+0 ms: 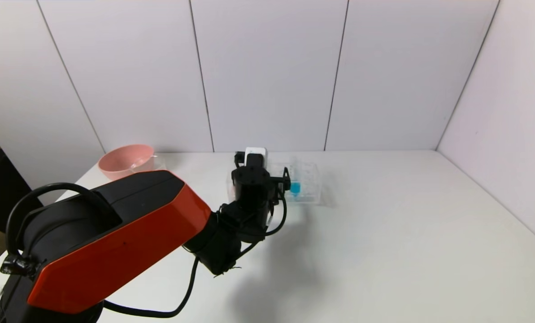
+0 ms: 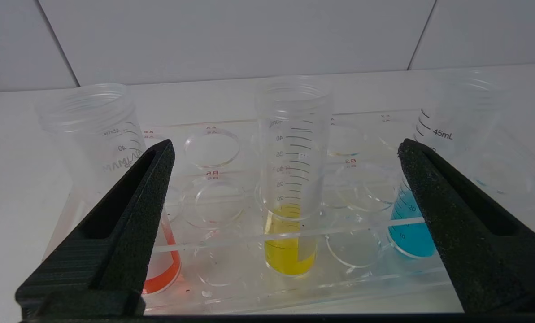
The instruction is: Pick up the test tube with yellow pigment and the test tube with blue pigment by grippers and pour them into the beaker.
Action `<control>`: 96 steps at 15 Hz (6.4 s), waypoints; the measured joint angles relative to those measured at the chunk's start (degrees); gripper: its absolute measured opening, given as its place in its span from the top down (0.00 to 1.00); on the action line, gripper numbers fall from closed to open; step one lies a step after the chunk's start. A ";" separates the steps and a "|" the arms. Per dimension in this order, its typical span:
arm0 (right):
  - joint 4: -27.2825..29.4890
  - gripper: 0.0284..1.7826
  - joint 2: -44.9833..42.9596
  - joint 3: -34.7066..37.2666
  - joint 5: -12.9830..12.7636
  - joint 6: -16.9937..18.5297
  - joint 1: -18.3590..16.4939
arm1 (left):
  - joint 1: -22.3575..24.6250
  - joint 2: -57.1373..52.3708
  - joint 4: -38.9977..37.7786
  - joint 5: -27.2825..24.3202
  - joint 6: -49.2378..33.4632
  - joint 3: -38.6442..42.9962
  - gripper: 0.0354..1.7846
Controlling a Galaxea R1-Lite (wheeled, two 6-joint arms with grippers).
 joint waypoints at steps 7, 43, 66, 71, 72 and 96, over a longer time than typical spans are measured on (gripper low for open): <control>0.02 0.04 0.00 0.00 0.00 0.00 0.00 | 0.74 1.74 2.18 0.07 0.00 -4.00 0.03; 0.00 0.04 0.00 0.00 0.02 -0.02 0.00 | 2.78 7.42 8.81 -1.27 -0.22 -12.37 0.71; 0.02 0.04 0.00 0.00 0.00 0.00 0.00 | 0.55 -5.05 16.29 -0.59 5.86 -14.87 0.71; 0.02 0.04 0.00 0.00 0.00 0.00 0.00 | -0.02 -9.56 20.22 -0.76 5.80 -15.08 0.71; 0.00 0.04 0.00 0.00 0.00 0.00 0.00 | -0.02 -10.78 21.38 -0.78 5.67 -14.96 0.71; 0.00 0.04 0.00 0.00 0.00 0.00 0.00 | 42.98 -37.90 33.60 -36.93 0.59 6.10 0.71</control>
